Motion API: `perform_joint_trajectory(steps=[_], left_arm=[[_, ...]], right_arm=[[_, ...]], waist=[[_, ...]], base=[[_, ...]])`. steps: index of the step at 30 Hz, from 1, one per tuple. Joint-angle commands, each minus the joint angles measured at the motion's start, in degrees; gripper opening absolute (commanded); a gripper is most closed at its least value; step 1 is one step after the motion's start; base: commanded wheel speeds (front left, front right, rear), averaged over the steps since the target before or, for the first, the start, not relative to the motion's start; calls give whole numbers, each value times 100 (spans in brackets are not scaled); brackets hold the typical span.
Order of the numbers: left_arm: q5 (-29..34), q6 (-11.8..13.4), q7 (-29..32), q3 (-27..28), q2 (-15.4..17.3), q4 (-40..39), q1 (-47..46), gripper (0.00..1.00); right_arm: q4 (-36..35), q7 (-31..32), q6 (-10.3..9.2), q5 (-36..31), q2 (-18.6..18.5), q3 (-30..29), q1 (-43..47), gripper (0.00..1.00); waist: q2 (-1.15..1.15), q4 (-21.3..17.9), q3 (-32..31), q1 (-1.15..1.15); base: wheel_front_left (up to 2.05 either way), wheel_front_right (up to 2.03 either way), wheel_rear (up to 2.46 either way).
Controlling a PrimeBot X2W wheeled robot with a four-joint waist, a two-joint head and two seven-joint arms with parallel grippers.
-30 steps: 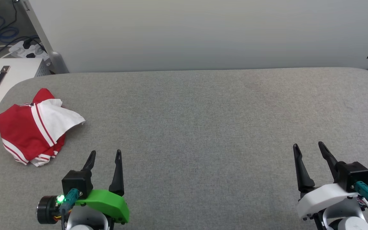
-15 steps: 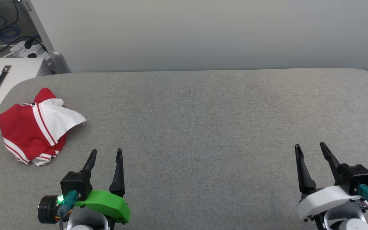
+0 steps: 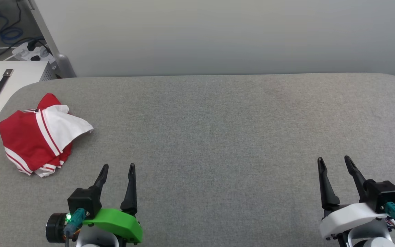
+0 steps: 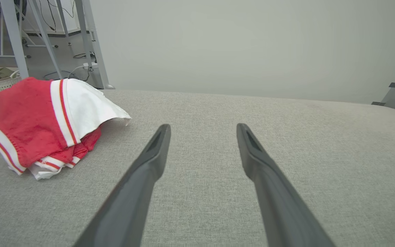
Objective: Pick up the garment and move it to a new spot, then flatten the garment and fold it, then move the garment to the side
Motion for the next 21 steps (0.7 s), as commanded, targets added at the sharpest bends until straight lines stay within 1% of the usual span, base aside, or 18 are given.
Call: perform_joint_trajectory(steps=[1,15,21], left_arm=[[-60,-38,-57,-26,-17,44,71,100],[-207,-116,-222,-103,-20,251,71,100],[-279,-153,-293,-106,-21,293,56,100]], right_arm=[[30,-64,-3,51,10,-10,47,100],[199,-227,-4,54,12,-17,61,100],[189,-296,-4,50,12,22,99,100]], waist=[[0,1,-4,0],[0,36,36,0],[0,175,41,0]], base=[[0,0,0],[0,0,0],[0,0,0]])
